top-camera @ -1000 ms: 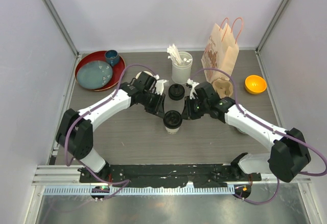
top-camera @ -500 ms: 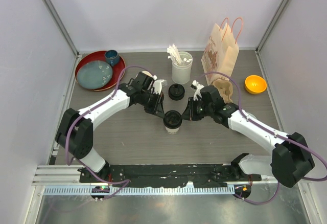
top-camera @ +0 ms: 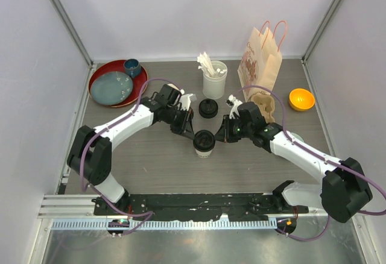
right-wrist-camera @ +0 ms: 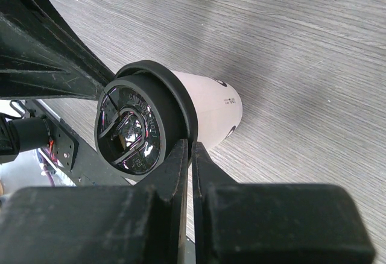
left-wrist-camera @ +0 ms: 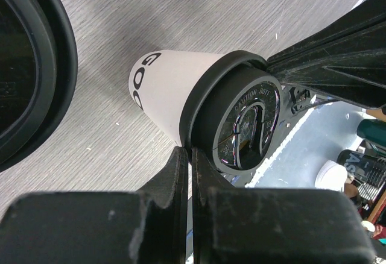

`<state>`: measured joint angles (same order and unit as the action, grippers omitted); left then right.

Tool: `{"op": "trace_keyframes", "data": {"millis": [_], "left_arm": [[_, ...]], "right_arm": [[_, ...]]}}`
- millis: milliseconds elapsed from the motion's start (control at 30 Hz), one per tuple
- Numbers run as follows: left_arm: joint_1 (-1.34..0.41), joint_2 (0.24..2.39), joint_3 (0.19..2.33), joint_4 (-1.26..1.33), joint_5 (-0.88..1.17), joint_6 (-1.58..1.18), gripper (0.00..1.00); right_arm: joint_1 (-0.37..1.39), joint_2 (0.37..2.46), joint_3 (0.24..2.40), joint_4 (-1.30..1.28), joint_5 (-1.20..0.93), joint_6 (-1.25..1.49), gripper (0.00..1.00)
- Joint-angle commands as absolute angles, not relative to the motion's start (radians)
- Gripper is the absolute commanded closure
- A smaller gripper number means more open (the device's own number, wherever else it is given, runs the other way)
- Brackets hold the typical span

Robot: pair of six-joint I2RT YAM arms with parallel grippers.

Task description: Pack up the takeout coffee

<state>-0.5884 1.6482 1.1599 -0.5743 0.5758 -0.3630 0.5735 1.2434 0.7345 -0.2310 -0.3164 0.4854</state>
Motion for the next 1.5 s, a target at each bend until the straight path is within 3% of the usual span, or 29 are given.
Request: {"op": "trace_keyframes", "data": {"millis": [0, 333, 833, 1467], "left_arm": [[-0.64, 1.795, 1.101, -0.583, 0.457, -0.318, 1.0], [-0.64, 1.623, 1.16, -0.561, 0.548, -0.315, 1.0], [-0.617, 1.591, 1.197, -0.592, 0.569, -0.305, 0.85], [-0.591, 1.578, 1.262, -0.637, 0.572, -0.296, 0.82]], "right_arm": [[0.591, 1.316, 0.681, -0.393, -0.225, 0.44, 0.99], [0.591, 1.348, 0.859, -0.419, -0.255, 0.37, 0.94], [0.591, 1.357, 0.969, -0.469, -0.267, 0.345, 0.81], [0.545, 1.391, 1.065, -0.512, -0.305, 0.295, 0.75]]}}
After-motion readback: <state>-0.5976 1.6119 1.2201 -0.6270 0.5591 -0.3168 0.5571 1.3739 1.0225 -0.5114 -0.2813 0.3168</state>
